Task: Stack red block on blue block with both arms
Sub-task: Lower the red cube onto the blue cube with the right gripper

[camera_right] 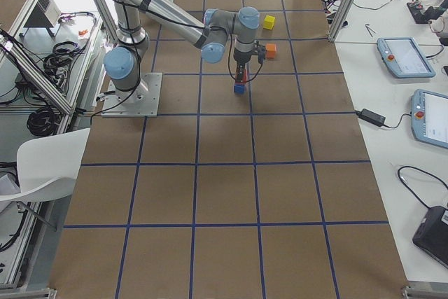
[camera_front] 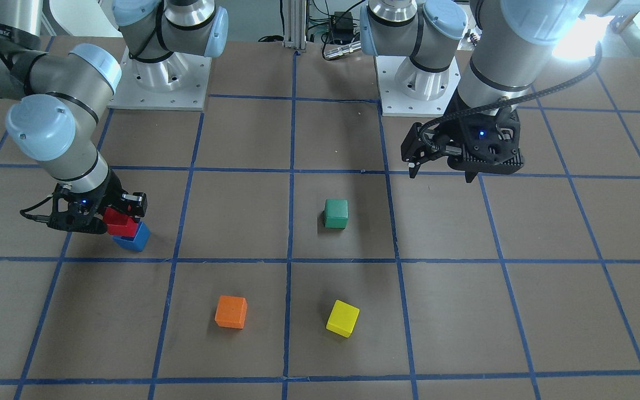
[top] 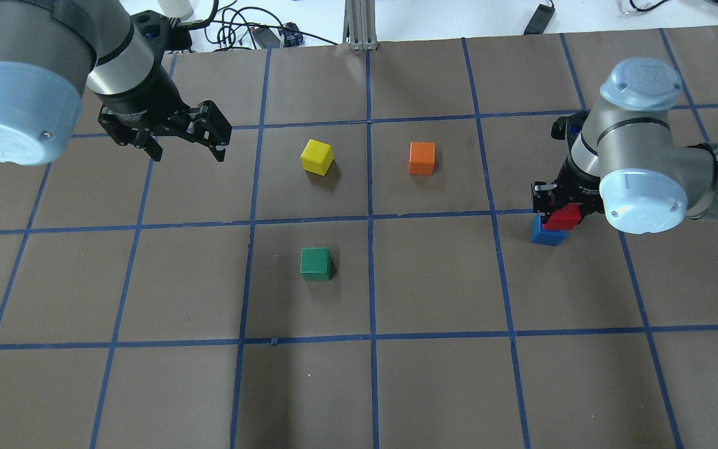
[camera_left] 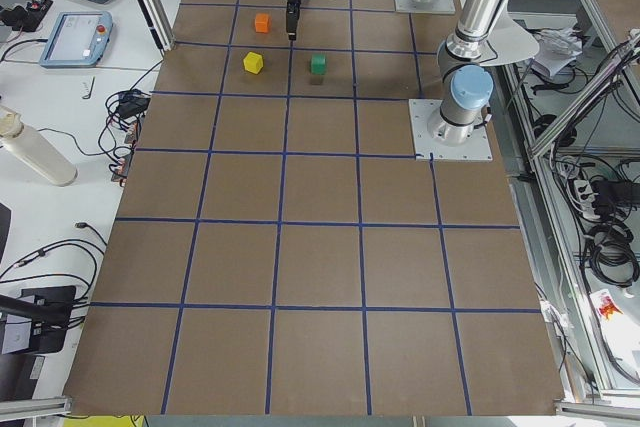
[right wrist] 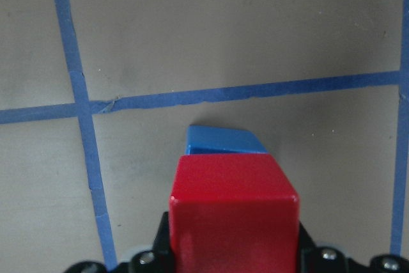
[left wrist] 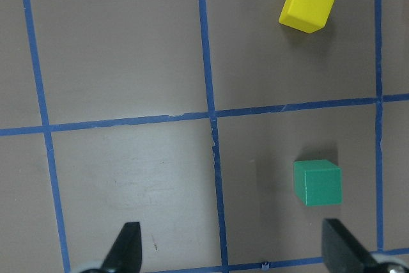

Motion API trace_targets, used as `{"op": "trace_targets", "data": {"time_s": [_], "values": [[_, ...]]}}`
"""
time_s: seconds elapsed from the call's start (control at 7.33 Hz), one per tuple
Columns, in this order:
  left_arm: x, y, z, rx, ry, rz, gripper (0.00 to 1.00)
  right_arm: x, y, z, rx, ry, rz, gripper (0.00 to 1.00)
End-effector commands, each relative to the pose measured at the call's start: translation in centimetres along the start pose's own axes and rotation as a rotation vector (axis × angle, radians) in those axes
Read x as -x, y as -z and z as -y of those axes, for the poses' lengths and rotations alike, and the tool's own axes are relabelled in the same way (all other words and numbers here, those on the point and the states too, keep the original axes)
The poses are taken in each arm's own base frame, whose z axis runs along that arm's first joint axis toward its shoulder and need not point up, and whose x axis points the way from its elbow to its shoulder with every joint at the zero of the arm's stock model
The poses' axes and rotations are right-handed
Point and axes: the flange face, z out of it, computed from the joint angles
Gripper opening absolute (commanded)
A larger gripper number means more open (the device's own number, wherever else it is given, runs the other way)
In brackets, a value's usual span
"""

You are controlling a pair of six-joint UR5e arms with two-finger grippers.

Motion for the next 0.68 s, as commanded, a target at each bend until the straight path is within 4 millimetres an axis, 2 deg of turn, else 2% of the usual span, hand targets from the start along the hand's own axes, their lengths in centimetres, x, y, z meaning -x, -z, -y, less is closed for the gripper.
{"op": "trace_targets", "data": {"time_s": [0.0, 0.55], "values": [[-0.01, -0.06, 0.04, 0.001, 0.0, -0.002, 1.0, -0.15, -0.4, 0.33, -0.015, -0.026, -0.002, 0.19], [0.0, 0.19, -0.01, -0.005, -0.002, 0.0, 1.0, -0.04, -0.61, 0.17, -0.005, -0.022, 0.008, 0.2]]}}
